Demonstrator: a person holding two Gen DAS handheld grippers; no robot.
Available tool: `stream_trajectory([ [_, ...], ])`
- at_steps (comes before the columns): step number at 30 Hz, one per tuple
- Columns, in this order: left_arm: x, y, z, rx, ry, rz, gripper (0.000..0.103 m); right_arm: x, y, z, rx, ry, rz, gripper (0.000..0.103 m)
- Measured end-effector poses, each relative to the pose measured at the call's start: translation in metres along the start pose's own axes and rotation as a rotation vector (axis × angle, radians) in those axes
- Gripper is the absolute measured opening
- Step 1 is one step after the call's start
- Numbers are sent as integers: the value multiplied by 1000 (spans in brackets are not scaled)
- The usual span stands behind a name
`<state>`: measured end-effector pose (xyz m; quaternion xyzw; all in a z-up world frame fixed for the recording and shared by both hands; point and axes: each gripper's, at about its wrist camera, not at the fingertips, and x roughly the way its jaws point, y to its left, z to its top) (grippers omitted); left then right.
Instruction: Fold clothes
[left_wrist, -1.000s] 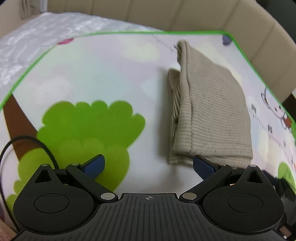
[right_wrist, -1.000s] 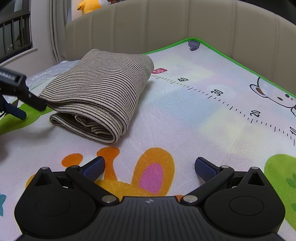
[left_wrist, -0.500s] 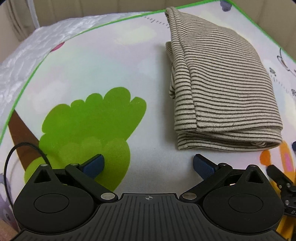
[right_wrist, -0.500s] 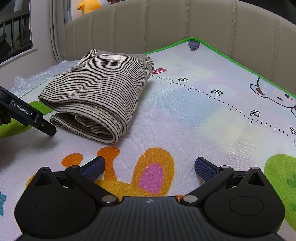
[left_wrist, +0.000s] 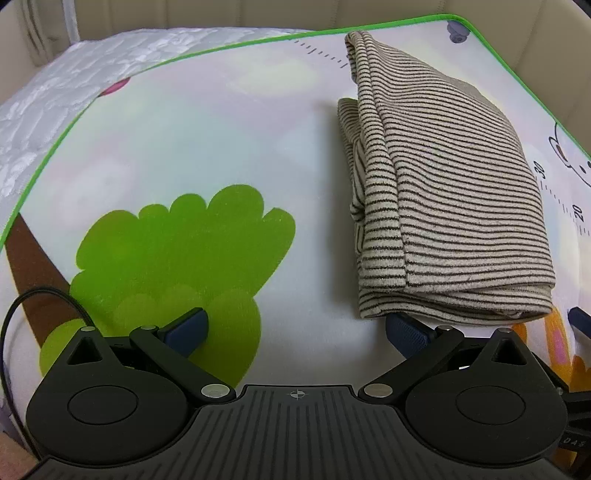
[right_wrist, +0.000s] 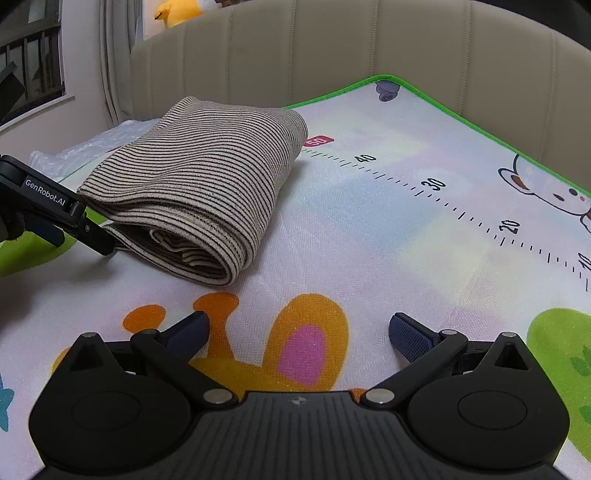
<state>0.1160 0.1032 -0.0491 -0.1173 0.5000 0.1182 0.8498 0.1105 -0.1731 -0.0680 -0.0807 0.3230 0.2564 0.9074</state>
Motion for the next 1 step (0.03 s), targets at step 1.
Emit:
stream_trajectory([
  [1, 0, 0, 1, -2, 0, -1, 103, 0, 0, 0, -2, 0, -2, 103],
])
